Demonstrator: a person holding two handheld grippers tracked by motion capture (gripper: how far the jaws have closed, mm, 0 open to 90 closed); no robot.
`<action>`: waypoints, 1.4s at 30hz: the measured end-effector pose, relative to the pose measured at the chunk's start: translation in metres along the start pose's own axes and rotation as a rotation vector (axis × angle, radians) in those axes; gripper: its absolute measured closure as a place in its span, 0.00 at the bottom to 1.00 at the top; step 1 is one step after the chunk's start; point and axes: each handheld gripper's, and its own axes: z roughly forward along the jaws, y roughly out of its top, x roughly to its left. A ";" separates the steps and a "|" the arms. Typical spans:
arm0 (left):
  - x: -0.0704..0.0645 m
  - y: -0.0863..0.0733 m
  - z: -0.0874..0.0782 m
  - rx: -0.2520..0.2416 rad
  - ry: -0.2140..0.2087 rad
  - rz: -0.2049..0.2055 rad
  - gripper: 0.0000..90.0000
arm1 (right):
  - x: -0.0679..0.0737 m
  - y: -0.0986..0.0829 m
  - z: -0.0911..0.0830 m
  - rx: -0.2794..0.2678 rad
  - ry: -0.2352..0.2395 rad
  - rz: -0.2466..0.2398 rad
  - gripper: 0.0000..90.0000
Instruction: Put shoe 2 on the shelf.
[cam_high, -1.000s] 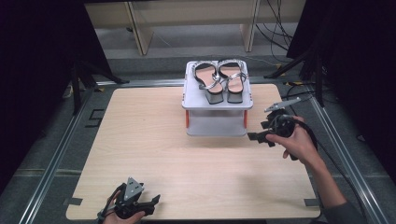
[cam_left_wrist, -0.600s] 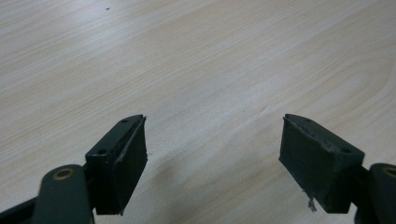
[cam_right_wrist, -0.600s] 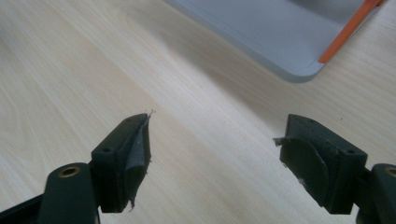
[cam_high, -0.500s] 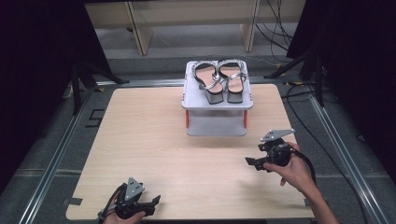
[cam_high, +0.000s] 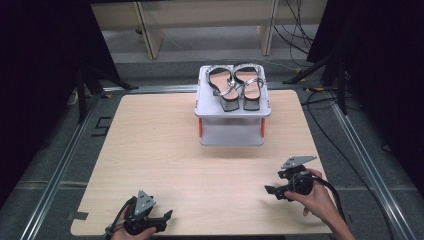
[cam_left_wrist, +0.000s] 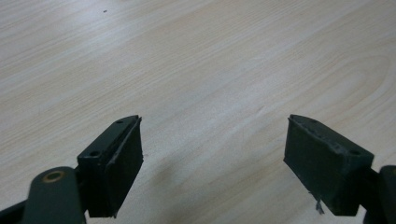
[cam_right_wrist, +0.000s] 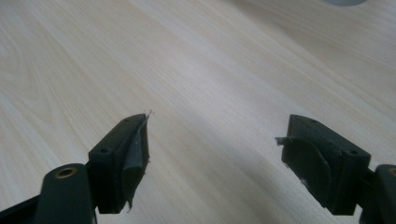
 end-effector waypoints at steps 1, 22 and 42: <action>0.000 0.000 0.001 0.004 0.015 0.005 0.21 | 0.002 -0.001 -0.001 0.009 0.002 0.030 0.25; -0.001 0.000 0.002 0.005 -0.001 0.004 0.21 | 0.010 -0.031 -0.001 0.097 -0.004 0.017 0.22; -0.002 0.000 0.002 0.011 0.000 0.012 0.20 | 0.009 -0.036 -0.011 0.052 -0.010 0.040 0.21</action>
